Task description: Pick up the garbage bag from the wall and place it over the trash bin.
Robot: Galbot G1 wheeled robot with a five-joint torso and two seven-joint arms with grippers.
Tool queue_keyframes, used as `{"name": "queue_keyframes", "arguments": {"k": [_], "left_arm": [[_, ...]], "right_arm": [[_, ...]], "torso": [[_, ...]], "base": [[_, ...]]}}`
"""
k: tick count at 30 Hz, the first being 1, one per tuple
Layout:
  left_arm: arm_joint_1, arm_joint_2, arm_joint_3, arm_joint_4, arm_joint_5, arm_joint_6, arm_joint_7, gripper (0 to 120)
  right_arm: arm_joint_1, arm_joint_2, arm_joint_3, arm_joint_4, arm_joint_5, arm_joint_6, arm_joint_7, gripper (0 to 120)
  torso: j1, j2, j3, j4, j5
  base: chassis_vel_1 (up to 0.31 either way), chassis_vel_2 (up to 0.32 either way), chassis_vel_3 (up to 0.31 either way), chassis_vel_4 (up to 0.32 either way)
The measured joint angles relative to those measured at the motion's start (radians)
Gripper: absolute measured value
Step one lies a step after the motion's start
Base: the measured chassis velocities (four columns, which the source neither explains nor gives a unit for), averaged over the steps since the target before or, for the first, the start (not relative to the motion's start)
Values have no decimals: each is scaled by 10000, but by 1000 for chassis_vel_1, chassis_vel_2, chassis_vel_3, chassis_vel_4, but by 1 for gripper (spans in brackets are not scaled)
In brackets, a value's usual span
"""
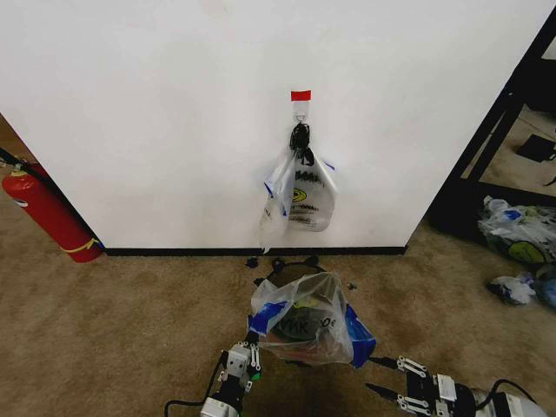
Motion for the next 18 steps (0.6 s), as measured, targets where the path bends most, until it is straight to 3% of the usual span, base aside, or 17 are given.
{"name": "queue_keyframes", "arguments": {"k": [3,6,10,15,18], "left_arm": [[6,11,-3,-12,0,8,0,0],[28,3,-56,-57,-4,58,-1,0],[50,-91,-101,-76,-4,73,-13,0],[41,-111,-73,-58,5,79,-15,0],[47,-115,-52,-28,23,81,-15,0]], "right_arm": [[-6,37,2,72,-255,155,301,71],[-178,-12,225,526,-579,353,746,88],[-450,-150,781,1049,-628,222,579,98],[-619,-189,1020,1176,-610,260,542,100],[-721,-36,860,1157,-608,517,1194,100]], "torso": [[0,0,0,0,-1],[0,0,0,-3,0],[0,0,0,1,-1],[0,0,0,-1,-1],[0,0,0,1,-2]], "base": [[0,0,0,0],[0,0,0,0],[0,0,0,0],[0,0,0,0],[0,0,0,0]]}}
